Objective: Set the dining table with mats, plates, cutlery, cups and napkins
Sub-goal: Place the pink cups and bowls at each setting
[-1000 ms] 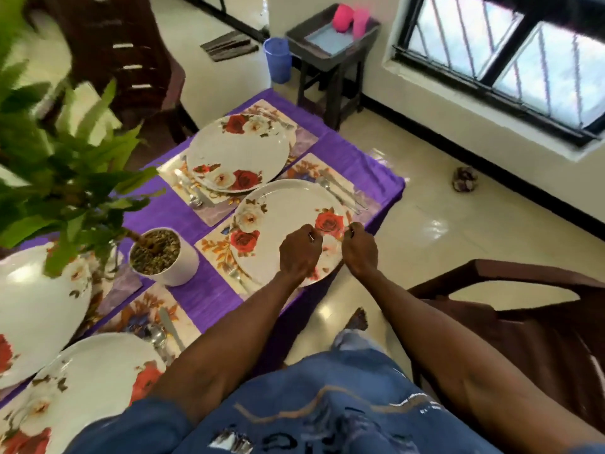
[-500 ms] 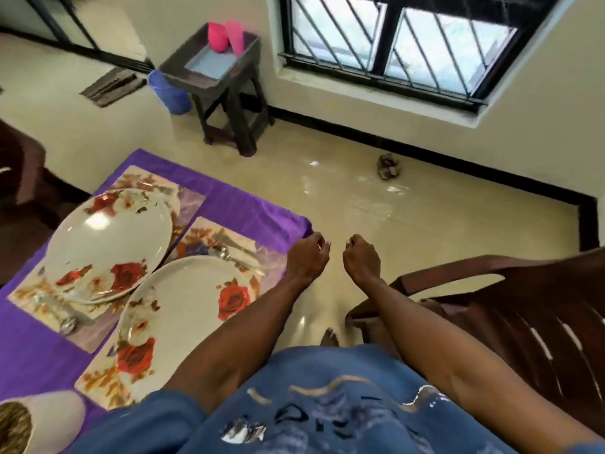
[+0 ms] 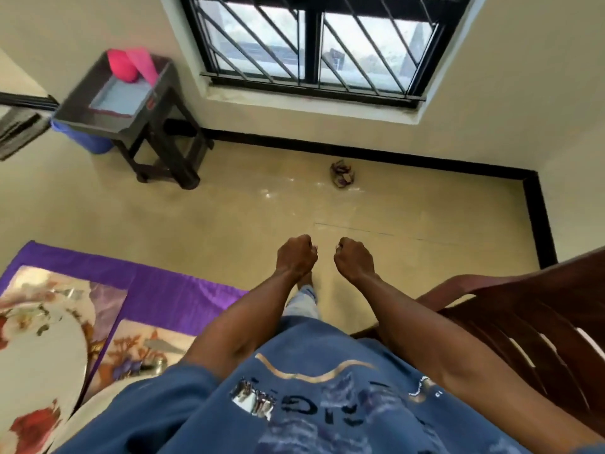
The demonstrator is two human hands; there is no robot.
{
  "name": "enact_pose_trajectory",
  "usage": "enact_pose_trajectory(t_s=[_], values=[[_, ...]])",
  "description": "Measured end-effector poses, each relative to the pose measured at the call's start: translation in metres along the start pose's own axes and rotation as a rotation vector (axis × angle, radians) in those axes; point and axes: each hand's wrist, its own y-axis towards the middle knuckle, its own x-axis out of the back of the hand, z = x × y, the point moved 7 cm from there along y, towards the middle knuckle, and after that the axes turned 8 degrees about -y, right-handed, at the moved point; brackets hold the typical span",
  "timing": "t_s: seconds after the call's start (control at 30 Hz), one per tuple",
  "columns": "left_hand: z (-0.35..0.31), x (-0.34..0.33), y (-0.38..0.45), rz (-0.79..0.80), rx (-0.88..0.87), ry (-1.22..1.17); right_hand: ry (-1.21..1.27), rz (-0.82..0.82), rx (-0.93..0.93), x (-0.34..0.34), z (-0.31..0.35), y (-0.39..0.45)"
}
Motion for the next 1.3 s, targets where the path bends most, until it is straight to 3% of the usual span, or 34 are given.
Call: enact_pose_trajectory(t_s=[0.23, 0.4, 0.73, 1.07, 1.3], values=[[0.02, 0.002, 0.122, 0.247, 0.116, 0.136, -0.215, 0.385, -0.039, 0.007, 0.011, 0.112], [0.023, 0.024, 0.197, 0.275, 0.161, 0.16, -0.239, 0.429, -0.009, 0.029, 0.059, 0.201], [0.041, 0.115, 0.312, 0.102, 0.2, 0.061, -0.178, 0.354, 0.068, 0.034, 0.158, 0.318], [0.141, 0.258, 0.352, -0.261, 0.445, -0.074, -0.143, 0.278, 0.422, 0.037, 0.357, 0.395], [0.208, 0.315, 0.384, -0.375, 0.637, -0.109, -0.189, 0.329, 0.663, 0.038, 0.476, 0.456]])
